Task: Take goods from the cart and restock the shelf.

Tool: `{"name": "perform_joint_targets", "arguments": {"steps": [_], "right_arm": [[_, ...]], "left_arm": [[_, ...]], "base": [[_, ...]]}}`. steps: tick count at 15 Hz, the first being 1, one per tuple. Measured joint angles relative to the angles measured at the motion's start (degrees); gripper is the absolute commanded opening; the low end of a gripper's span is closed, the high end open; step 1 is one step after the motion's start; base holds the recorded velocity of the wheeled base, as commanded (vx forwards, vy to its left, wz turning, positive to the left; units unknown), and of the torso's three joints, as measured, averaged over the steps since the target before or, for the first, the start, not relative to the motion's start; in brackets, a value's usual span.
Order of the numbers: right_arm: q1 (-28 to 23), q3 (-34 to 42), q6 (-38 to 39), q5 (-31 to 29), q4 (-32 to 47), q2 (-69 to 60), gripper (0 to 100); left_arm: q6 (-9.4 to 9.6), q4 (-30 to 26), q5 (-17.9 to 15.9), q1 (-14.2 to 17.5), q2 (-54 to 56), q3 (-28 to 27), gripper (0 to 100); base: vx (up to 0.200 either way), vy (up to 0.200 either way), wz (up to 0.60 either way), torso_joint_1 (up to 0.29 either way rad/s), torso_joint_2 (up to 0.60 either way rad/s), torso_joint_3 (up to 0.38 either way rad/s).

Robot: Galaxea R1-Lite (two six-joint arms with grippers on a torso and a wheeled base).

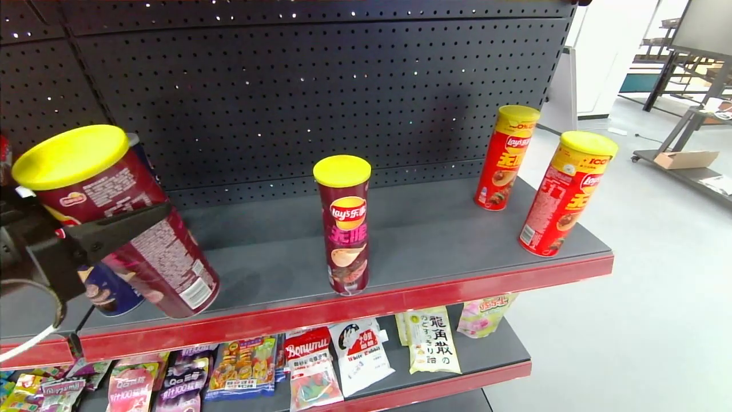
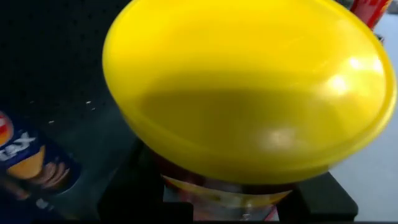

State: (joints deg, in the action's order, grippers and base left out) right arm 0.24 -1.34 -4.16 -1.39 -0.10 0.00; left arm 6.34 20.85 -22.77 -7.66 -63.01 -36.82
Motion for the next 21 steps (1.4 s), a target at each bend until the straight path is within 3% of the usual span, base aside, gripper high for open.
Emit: {"name": "perform_joint_targets", "arguments": {"steps": [2, 6, 10, 13, 15, 21], "right_arm": [[0.00, -0.09, -1.21, 3.74, 0.10, 0.00, 100], [0.00, 0.02, -2.44, 2.34, -0.41, -0.05, 100], [0.00, 0.11, 6.51, -5.14, -0.74, -0.05, 100], [0.00, 0.94, 6.07, -2.38, -2.39, -0.05, 100], [0.00, 1.13, 4.71, 0.17, 0.63, -0.05, 100], [0.00, 1.24, 4.40, 0.60, 0.41, -0.05, 100]], "left_arm": [[-2.07, 3.67, -0.13, -2.05, -4.44, -1.19, 0], [-3.91, 13.34, -0.76, -3.28, -11.93, -2.88, 0], [-4.05, 13.47, -1.43, -3.95, -14.80, -3.29, 0], [-4.05, 13.49, -1.19, -3.97, -15.62, -4.04, 0], [-3.88, 13.49, -1.23, -3.95, -16.14, -4.17, 0], [-3.77, 13.62, -1.32, -4.02, -19.32, -6.51, 0]], "base": [[0.000, 0.000, 0.00, 0.000, 0.00, 0.000], [0.000, 0.000, 0.00, 0.000, 0.00, 0.000], [0.000, 0.000, 0.00, 0.000, 0.00, 0.000], [0.000, 0.000, 0.00, 0.000, 0.00, 0.000], [0.000, 0.000, 0.00, 0.000, 0.00, 0.000], [0.000, 0.000, 0.00, 0.000, 0.00, 0.000]]}}
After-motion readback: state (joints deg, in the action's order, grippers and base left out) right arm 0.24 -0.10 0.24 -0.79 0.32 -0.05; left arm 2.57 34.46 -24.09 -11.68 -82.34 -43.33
